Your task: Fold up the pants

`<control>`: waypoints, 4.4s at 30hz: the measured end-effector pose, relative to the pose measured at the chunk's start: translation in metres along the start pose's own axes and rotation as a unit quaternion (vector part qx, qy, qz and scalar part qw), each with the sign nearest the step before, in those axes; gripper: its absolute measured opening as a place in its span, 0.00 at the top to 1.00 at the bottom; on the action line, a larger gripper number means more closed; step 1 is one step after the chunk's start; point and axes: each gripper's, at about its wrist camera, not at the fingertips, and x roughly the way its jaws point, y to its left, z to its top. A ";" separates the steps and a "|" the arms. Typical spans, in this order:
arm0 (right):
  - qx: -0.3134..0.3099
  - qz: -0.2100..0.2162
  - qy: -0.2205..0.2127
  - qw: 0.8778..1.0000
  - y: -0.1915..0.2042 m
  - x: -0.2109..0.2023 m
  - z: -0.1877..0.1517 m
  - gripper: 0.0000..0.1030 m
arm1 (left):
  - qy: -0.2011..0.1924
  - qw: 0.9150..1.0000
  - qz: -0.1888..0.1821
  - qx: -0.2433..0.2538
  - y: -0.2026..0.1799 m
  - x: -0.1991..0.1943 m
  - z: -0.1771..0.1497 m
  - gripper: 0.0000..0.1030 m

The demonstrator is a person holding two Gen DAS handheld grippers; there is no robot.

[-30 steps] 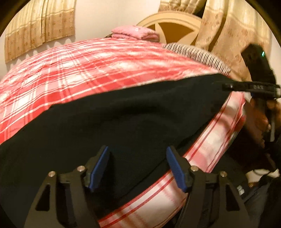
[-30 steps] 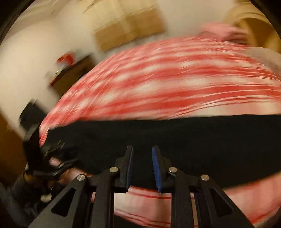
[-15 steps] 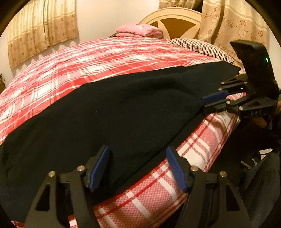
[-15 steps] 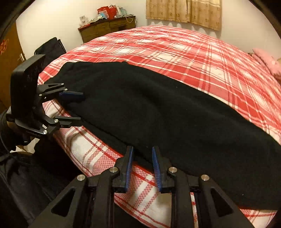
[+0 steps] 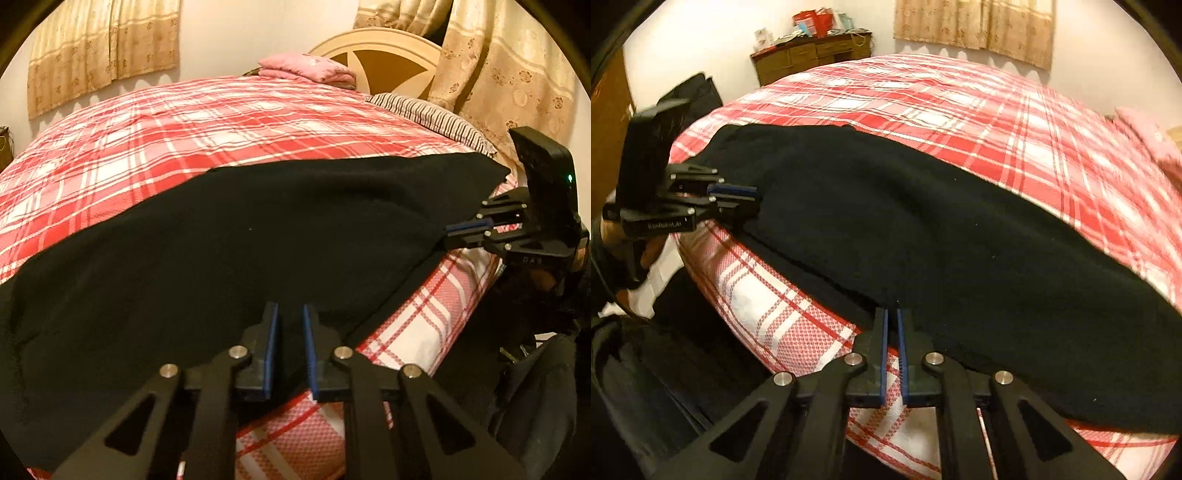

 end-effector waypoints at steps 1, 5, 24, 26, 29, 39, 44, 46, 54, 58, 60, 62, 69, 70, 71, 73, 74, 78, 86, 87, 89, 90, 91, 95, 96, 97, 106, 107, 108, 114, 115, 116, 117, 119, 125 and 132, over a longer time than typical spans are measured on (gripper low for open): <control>-0.006 -0.006 -0.002 1.000 0.003 -0.001 0.000 0.95 | -0.002 1.000 -0.003 0.000 -0.001 -0.001 0.000 0.68; -0.028 -0.027 -0.015 0.999 0.010 -0.004 0.000 0.55 | -0.016 1.000 -0.003 0.015 -0.012 -0.006 0.002 0.37; -0.102 -0.082 -0.036 0.991 0.029 -0.007 0.004 0.96 | -0.012 1.000 -0.001 -0.002 -0.002 -0.007 0.004 0.37; -0.107 -0.081 -0.035 0.990 0.032 -0.011 0.002 0.96 | -0.013 1.000 -0.001 -0.003 0.000 -0.008 0.004 0.37; -0.110 -0.080 -0.019 0.991 0.032 -0.004 -0.006 0.97 | -0.014 1.000 -0.007 -0.009 0.002 -0.009 0.004 0.37; -0.139 -0.084 0.004 0.987 0.036 0.008 -0.018 0.97 | -0.014 0.999 -0.042 -0.009 -0.013 0.006 0.007 0.37; -0.105 -0.045 0.008 0.993 0.017 -0.002 0.000 0.94 | 0.003 0.999 -0.052 0.010 -0.020 0.019 0.010 0.29; -0.079 -0.034 -0.001 0.996 0.007 -0.010 0.012 0.75 | 0.004 0.998 -0.049 0.026 -0.025 0.018 0.007 0.26; 0.012 0.042 -0.034 0.998 -0.015 0.001 0.100 0.51 | -0.030 0.999 -0.028 0.012 -0.018 -0.011 0.016 0.24; 0.080 0.110 -0.024 0.990 -0.022 0.042 0.149 0.51 | -0.037 0.999 -0.012 -0.014 0.001 -0.016 0.019 0.24; 0.101 0.130 -0.016 0.986 -0.020 0.060 0.163 0.51 | -0.021 1.000 -0.008 -0.021 0.005 -0.008 0.014 0.24; 0.121 0.155 0.002 0.981 -0.016 0.083 0.178 0.51 | -0.004 1.000 0.007 -0.012 0.005 0.000 0.009 0.24; 0.179 0.218 0.065 0.957 -0.007 0.143 0.189 0.82 | -0.002 1.000 0.004 -0.006 0.013 0.000 0.004 0.24; 0.187 0.229 0.067 0.953 -0.008 0.147 0.189 0.85 | -0.004 1.000 0.001 -0.008 0.015 -0.001 0.003 0.24; 0.196 0.238 0.063 0.949 -0.010 0.148 0.188 0.91 | -0.005 1.000 -0.001 -0.008 0.015 0.000 0.004 0.24; 0.211 0.251 0.049 0.943 -0.014 0.144 0.188 0.95 | -0.006 1.000 0.000 -0.005 0.015 0.000 0.004 0.24; 0.220 0.260 0.041 0.939 -0.017 0.143 0.188 0.95 | -0.006 1.000 0.002 -0.002 0.014 0.001 0.004 0.24; 0.220 0.232 0.030 0.947 -0.020 0.138 0.192 0.97 | -0.008 1.000 0.005 0.001 0.011 0.001 0.004 0.24; 0.208 0.163 0.019 0.964 -0.020 0.147 0.192 0.96 | 0.003 1.000 0.020 -0.011 0.011 -0.003 0.009 0.24; 0.208 0.155 0.015 0.966 -0.020 0.143 0.191 0.96 | 0.004 1.000 0.025 -0.013 0.011 -0.004 0.009 0.24; 0.210 0.148 0.013 0.966 -0.026 0.129 0.186 0.93 | 0.007 0.999 0.038 -0.017 0.014 -0.006 0.010 0.24; 0.201 0.142 0.006 0.969 -0.026 0.118 0.183 0.90 | 0.008 0.999 0.044 -0.020 0.016 -0.007 0.010 0.24; 0.186 0.131 -0.004 0.974 -0.024 0.105 0.178 0.88 | 0.009 0.998 0.050 -0.026 0.019 -0.008 0.010 0.24; 0.127 0.100 -0.026 0.986 -0.010 0.062 0.150 0.83 | 0.018 0.996 0.072 -0.042 0.027 -0.006 0.010 0.24; 0.113 0.093 -0.027 0.989 -0.003 0.055 0.142 0.72 | 0.018 0.996 0.075 -0.044 0.030 -0.006 0.011 0.24; 0.097 0.082 -0.027 0.992 0.005 0.050 0.133 0.63 | 0.019 0.996 0.077 -0.046 0.032 -0.007 0.010 0.24; 0.001 0.018 0.009 1.000 0.069 0.061 0.067 0.49 | 0.027 0.993 0.101 -0.048 0.032 -0.011 0.006 0.24; 0.000 0.014 0.007 1.000 0.070 0.060 0.062 0.49 | 0.027 0.993 0.102 -0.052 0.033 -0.011 0.005 0.24; -0.001 0.009 0.003 1.000 0.072 0.060 0.058 0.49 | 0.027 0.993 0.103 -0.055 0.035 -0.011 0.005 0.24; -0.020 0.001 0.005 1.000 0.080 0.056 0.043 0.48 | 0.026 0.992 0.105 -0.065 0.034 -0.012 0.006 0.24; -0.028 0.000 -0.001 1.000 0.081 0.053 0.041 0.48 | 0.025 0.992 0.105 -0.063 0.032 -0.013 0.007 0.24; -0.026 0.005 -0.005 1.000 0.078 0.050 0.040 0.48 | 0.022 0.992 0.105 -0.060 0.030 -0.014 0.008 0.23; -0.015 0.014 -0.008 1.000 0.073 0.047 0.040 0.48 | 0.019 0.993 0.104 -0.059 0.030 -0.015 0.010 0.23; 0.019 0.034 -0.012 0.999 0.059 0.042 0.040 0.48 | 0.012 0.993 0.104 -0.063 0.027 -0.017 0.012 0.23; 0.088 0.009 -0.063 0.994 0.006 0.000 0.029 0.48 | 0.014 0.995 0.087 -0.050 0.005 -0.002 0.025 0.23; 0.174 -0.024 -0.017 0.984 -0.061 0.003 -0.008 0.48 | 0.026 0.995 0.085 -0.034 -0.018 0.022 0.037 0.19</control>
